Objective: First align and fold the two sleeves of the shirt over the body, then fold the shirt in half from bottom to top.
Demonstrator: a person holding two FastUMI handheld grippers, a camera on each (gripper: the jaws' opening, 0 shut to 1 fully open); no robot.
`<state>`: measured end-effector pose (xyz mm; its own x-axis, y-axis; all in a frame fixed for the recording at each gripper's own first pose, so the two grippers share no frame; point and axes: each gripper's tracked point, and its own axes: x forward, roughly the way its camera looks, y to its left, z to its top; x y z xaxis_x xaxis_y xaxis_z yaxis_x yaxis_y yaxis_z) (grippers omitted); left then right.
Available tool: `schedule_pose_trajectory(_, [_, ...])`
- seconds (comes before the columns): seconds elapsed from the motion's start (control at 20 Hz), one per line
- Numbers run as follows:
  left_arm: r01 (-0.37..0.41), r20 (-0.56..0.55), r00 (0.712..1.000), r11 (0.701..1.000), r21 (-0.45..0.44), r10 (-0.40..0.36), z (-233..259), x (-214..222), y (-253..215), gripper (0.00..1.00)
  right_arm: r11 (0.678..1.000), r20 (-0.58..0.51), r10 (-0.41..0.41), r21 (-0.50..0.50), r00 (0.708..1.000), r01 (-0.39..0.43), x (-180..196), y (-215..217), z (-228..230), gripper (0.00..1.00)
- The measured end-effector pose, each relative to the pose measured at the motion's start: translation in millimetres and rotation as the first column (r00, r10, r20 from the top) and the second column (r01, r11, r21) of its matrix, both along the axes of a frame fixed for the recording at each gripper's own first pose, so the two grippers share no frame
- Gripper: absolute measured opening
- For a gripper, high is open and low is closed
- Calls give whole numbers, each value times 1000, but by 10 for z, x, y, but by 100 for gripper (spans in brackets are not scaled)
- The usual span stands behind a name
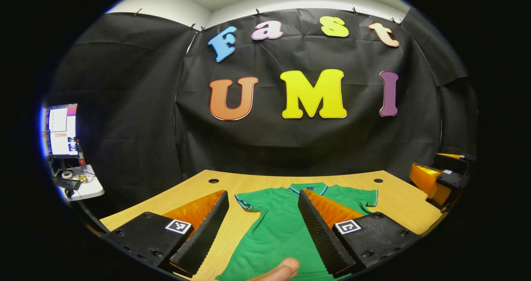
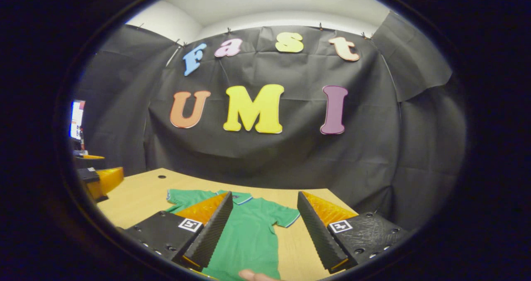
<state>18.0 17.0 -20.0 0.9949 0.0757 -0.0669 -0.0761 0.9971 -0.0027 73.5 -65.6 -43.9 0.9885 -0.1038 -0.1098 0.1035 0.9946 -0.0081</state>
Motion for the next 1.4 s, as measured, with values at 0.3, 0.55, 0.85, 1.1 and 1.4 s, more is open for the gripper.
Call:
schedule_pose_trajectory(0.3, [-10, 0, 1000, 1000, 18, 10, -23, 41, 42, 100, 995, -198, -98, 10, 975, 102, 1161, -636, -801, 95])
schedule_pose_trajectory(0.55, [-40, -24, 999, 999, 17, 40, -121, 113, 169, 100, 982, -345, -187, -68, 920, 174, 1833, -1038, -1685, 95])
schedule_pose_trajectory(0.85, [-60, -62, 996, 998, -11, 59, -256, 199, 292, 100, 975, -503, -174, 35, 846, 221, 2205, -1240, -2336, 95])
schedule_pose_trajectory(1.1, [-72, -91, 993, 997, -24, 69, -346, 254, 335, 100, 966, -553, -100, 147, 827, 214, 2285, -1113, -2506, 70])
schedule_pose_trajectory(1.4, [-75, -71, 995, 997, -16, 74, -275, 215, 371, 100, 966, -557, -82, 161, 827, 204, 2360, -1230, -2465, 2])
